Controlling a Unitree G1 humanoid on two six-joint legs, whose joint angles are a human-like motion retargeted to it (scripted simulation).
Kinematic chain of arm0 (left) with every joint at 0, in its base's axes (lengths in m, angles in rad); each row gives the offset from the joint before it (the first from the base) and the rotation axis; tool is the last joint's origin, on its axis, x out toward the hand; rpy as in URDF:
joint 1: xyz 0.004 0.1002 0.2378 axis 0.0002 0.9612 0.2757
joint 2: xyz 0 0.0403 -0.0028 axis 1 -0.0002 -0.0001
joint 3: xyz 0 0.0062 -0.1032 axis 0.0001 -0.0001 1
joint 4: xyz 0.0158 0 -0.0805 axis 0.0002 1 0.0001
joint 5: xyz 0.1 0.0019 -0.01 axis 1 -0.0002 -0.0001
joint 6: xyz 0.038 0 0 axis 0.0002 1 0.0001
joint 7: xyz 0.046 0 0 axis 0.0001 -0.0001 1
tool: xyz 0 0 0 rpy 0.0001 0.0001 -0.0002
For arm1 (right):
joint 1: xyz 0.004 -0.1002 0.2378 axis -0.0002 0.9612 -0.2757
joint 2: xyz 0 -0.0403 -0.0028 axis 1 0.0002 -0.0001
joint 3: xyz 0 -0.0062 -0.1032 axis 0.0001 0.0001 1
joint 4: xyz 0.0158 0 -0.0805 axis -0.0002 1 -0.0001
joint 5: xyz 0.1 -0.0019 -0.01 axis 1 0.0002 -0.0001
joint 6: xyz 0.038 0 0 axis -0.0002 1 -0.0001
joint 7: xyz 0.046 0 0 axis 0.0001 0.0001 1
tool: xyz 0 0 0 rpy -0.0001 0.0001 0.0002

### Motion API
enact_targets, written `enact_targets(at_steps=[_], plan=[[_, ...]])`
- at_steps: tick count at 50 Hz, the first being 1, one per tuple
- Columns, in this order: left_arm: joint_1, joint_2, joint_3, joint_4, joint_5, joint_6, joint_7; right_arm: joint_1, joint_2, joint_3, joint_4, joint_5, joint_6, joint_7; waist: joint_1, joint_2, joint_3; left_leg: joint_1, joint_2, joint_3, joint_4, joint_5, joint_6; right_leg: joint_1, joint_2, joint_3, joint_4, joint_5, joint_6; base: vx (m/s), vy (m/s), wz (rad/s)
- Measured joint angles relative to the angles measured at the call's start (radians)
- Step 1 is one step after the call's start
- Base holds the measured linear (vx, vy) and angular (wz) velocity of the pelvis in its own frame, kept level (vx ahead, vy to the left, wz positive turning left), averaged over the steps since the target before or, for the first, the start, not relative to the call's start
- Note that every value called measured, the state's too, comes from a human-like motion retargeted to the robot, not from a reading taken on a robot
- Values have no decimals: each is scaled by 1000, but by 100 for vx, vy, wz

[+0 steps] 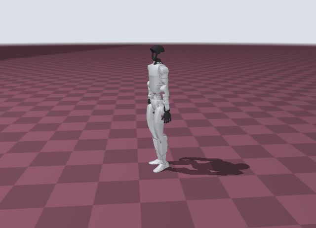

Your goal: In place motions

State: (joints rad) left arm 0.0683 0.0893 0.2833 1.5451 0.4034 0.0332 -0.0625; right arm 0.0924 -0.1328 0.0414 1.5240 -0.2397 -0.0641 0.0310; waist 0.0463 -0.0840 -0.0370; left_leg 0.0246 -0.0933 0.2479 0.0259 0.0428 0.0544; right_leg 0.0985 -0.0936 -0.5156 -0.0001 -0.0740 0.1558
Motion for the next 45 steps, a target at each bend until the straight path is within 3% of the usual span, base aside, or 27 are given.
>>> enact_targets(at_steps=[20,30,35,41,43,45], plan=[[-6,13,25,19,-4,1,1,-12,16,36,-97,-1,-18,23,-46,7,-9,31,39,60,5,6,-39,-15,42,71,12,-23,-2,-2,-8,-16],[-23,21,23,14,-16,1,1,-14,-7,9,-90,-18,-16,29,-45,-24,-18,-44,80,98,227,-19,-126,-77,29,196,42,-23,-4,-3,-7,-56],[-32,11,36,25,-26,5,8,-19,-30,-23,-87,-22,-9,19,-27,-27,-16,-119,53,-60,359,30,-146,-120,10,290,53,2,-35,-3,4,-126],[-29,15,34,7,-30,3,7,-16,-47,-47,-82,1,-3,18,22,8,-1,-107,-16,-430,294,0,-261,-170,43,423,74,52,-82,-1,10,-175],[-28,18,33,5,-33,4,7,-14,-51,-51,-84,1,-1,18,25,28,4,-80,-1,-442,258,-23,-288,-181,63,457,78,72,-100,-2,11,-160],[-28,20,35,6,-39,5,5,-13,-55,-51,-87,1,1,19,-5,44,3,-58,31,-344,223,-60,-257,-191,75,471,79,90,-117,-6,10,-105]])
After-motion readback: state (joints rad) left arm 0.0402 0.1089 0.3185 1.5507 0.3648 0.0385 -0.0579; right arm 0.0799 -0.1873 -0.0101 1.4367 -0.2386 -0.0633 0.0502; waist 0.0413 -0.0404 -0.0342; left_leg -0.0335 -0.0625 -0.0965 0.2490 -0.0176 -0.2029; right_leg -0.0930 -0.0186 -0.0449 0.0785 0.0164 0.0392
